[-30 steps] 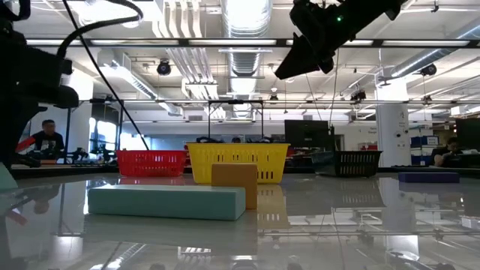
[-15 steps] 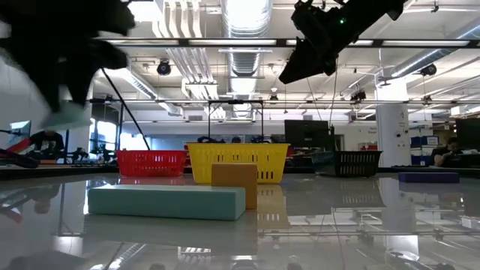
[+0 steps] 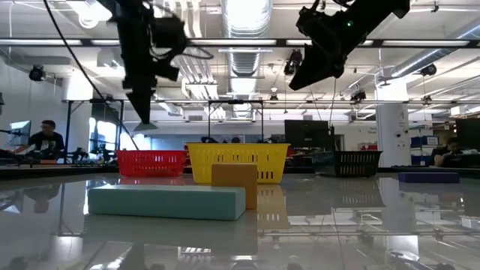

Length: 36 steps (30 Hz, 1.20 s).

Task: Sort & place blocks by color
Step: Put the light blue block into the red bin, then put the violet block into the yellow bin

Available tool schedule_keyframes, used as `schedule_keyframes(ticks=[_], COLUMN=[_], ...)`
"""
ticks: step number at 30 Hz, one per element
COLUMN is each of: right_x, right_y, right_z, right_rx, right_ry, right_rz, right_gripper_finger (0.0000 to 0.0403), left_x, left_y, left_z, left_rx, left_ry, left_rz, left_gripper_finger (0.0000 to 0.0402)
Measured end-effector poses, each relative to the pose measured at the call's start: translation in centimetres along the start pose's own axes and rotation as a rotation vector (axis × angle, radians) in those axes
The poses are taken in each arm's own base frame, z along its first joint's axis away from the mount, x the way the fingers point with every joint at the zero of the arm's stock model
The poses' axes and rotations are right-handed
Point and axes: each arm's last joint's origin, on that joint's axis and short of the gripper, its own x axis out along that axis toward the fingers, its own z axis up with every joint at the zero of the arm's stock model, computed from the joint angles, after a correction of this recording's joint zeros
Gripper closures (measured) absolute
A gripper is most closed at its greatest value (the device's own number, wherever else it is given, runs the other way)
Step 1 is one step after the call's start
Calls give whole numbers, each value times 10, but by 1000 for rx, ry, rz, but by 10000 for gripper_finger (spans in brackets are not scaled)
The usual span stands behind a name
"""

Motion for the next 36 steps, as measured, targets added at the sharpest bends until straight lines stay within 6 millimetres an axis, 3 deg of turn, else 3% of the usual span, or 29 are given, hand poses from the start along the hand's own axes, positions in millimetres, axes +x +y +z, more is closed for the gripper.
schedule_keyframes(ticks=[3,7,25,36], right_x=[0,0,0,0], right_y=[-1,-1,-1,-1], right_z=[-3,-5,-5,-5], right_rx=[2,-2,12,14], right_ry=[30,48,46,46], right_rz=[-5,-9,-9,-9], right_gripper_finger=[319,316,318,315], left_x=[16,29,34,33], left_y=[25,37,38,37], left_z=[-7,-11,-12,-13], left_rx=[-81,-139,-152,-147], left_ry=[3,-36,-48,-36], left_rz=[12,5,10,12], left_gripper_finger=[275,274,271,209])
